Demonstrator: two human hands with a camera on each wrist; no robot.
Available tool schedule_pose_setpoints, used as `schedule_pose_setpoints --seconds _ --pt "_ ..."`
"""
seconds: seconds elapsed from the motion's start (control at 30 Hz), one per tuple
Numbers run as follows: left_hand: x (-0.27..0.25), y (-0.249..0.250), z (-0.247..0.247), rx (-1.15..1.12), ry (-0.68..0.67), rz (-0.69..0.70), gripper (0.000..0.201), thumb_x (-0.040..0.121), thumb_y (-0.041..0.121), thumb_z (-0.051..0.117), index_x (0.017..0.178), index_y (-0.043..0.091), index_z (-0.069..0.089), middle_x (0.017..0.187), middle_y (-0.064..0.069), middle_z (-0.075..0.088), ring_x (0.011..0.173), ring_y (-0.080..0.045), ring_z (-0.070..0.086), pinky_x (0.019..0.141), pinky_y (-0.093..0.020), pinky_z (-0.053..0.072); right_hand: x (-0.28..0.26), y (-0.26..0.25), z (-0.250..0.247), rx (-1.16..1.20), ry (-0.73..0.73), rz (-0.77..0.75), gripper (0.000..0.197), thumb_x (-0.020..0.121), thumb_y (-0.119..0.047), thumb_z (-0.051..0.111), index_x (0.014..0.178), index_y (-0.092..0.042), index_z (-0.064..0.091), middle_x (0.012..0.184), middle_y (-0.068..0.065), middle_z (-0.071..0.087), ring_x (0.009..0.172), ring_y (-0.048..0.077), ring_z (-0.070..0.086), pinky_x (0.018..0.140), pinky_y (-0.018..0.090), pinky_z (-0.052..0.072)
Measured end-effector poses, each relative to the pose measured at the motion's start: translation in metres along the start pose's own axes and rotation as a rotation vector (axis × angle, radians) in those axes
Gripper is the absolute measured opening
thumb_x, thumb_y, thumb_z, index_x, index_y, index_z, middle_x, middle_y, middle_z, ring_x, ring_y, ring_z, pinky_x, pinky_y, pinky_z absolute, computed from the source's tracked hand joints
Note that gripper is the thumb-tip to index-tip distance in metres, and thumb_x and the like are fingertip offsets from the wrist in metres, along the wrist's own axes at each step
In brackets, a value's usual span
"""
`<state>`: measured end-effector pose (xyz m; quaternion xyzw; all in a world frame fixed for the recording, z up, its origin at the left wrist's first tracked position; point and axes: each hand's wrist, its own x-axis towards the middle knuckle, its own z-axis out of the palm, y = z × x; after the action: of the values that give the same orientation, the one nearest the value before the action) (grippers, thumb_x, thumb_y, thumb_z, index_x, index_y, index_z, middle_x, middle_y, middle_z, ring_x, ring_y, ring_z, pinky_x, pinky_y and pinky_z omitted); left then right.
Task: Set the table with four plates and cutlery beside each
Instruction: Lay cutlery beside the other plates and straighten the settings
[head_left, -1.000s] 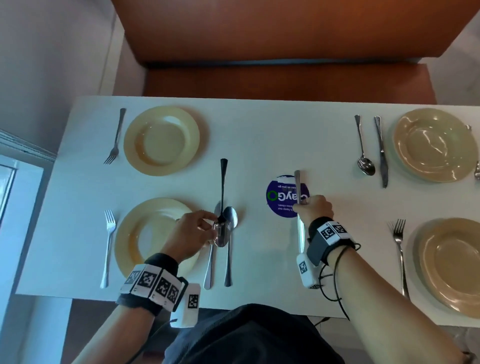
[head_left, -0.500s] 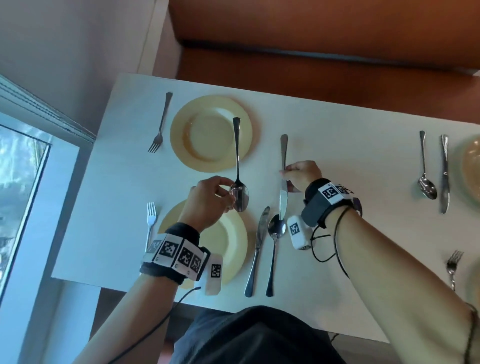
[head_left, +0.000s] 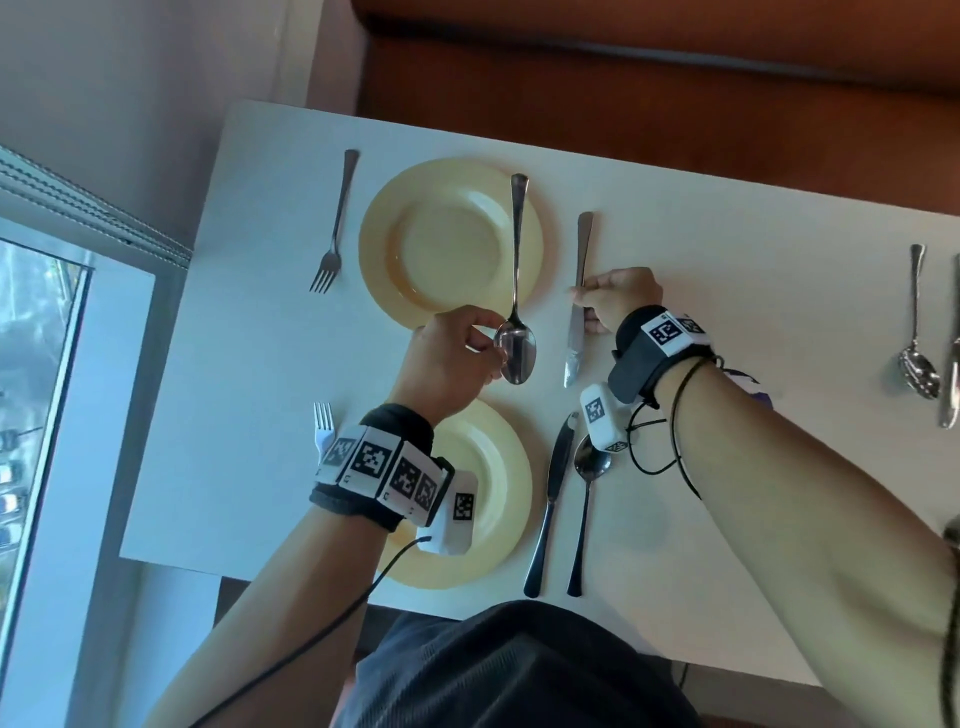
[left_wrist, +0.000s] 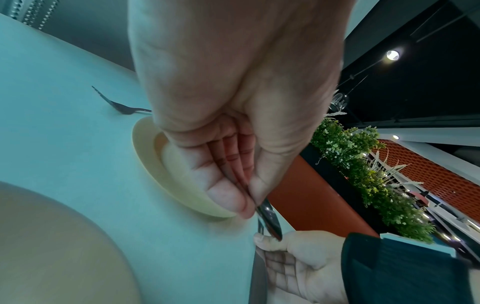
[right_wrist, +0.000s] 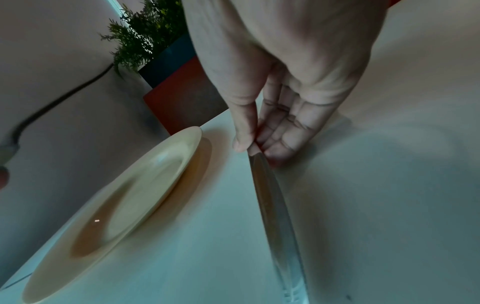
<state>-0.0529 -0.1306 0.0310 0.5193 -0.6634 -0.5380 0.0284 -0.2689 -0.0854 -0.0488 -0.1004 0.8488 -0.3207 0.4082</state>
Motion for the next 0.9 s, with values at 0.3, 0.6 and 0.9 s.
schedule_pose_setpoints --seconds 0.3,0.6,0.9 --pt "0.006 0.009 0.006 0.017 -0.016 0.016 0.024 0.083 0.012 0.065 0.100 0.030 0.066 0.073 0.005 0.073 0.062 -0.007 0.069 0.076 -0.031 0.058 0.012 -0.005 0.002 -0.181 0.047 -0.021 0.023 0.068 -0.033 0.087 0.075 -0.015 0.074 0.068 0.004 0.075 0.063 0.019 0.074 0.070 0.037 0.063" --pt "0.006 0.011 0.014 0.041 -0.035 0.003 0.026 0.083 0.012 0.066 0.103 0.030 0.067 0.077 0.004 0.073 0.065 -0.011 0.070 0.077 -0.035 0.059 0.017 -0.005 0.001 -0.216 0.062 -0.041 0.028 0.063 -0.038 0.088 0.067 -0.016 0.071 0.068 0.004 0.074 0.066 0.023 0.073 0.072 0.037 0.062" --pt "0.007 0.008 0.018 0.067 -0.022 -0.015 0.028 0.082 0.013 0.064 0.098 0.035 0.065 0.075 0.005 0.073 0.072 -0.012 0.070 0.081 -0.037 0.057 0.024 -0.016 0.011 -0.227 0.035 -0.082 0.032 0.058 -0.041 0.088 0.071 -0.016 0.072 0.067 0.002 0.074 0.066 0.022 0.074 0.069 0.038 0.063"
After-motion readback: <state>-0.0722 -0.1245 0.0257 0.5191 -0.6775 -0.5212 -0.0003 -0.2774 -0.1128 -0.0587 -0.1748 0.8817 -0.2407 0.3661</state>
